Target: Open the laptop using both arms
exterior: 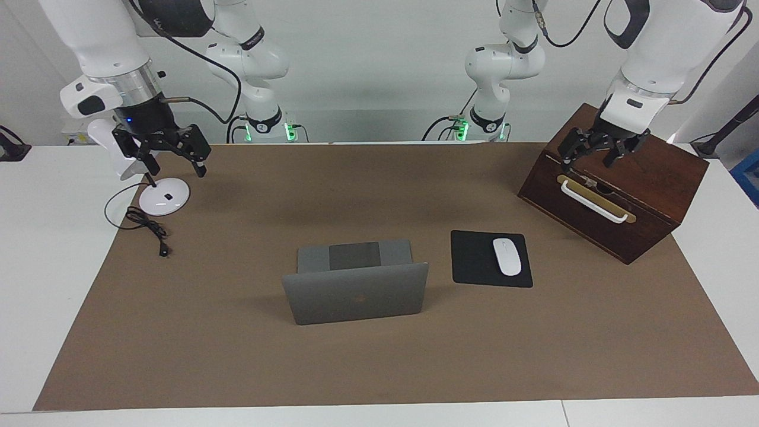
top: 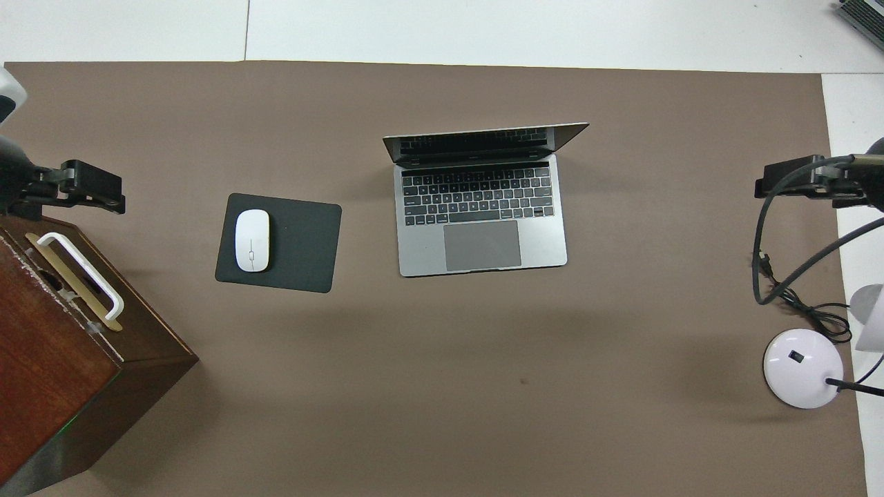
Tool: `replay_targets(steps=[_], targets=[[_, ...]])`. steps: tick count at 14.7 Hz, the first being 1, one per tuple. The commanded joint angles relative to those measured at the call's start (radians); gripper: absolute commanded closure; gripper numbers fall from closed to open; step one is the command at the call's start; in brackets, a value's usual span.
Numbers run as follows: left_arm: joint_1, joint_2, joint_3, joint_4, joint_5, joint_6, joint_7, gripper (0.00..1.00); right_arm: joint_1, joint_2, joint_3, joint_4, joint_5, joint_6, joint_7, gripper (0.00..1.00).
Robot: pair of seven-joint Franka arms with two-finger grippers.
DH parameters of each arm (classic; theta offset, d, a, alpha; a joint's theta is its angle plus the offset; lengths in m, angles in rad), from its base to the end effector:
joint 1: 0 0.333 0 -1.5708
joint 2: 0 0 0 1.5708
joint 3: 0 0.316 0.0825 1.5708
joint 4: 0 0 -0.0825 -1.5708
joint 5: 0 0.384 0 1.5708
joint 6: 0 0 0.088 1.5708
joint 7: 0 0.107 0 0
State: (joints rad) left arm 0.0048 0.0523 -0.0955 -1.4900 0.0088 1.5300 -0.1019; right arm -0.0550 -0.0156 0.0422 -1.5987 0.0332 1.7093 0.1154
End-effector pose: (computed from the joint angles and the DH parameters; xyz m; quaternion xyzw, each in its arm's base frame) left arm 0.5649 -0.0488 0.6297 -1.0000 -0.0058 0.0058 0.0025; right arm 0.5633 -0.0039 0.6330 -0.9957 0.0651 -0.0621 0.0194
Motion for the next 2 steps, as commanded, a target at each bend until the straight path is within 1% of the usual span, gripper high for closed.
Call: replay_targets(steps=[1, 2], targets=[[0.011, 0.017, -0.003, 0.033, 0.010, -0.028, 0.036, 0.00, -0.005, -0.006, -0.005, -0.010, 0.028, 0.000, -0.003, 0.00], [0.011, 0.017, -0.003, 0.033, 0.010, -0.027, 0.036, 0.00, -0.005, -0.006, -0.004, -0.009, 0.028, 0.000, -0.003, 0.00]])
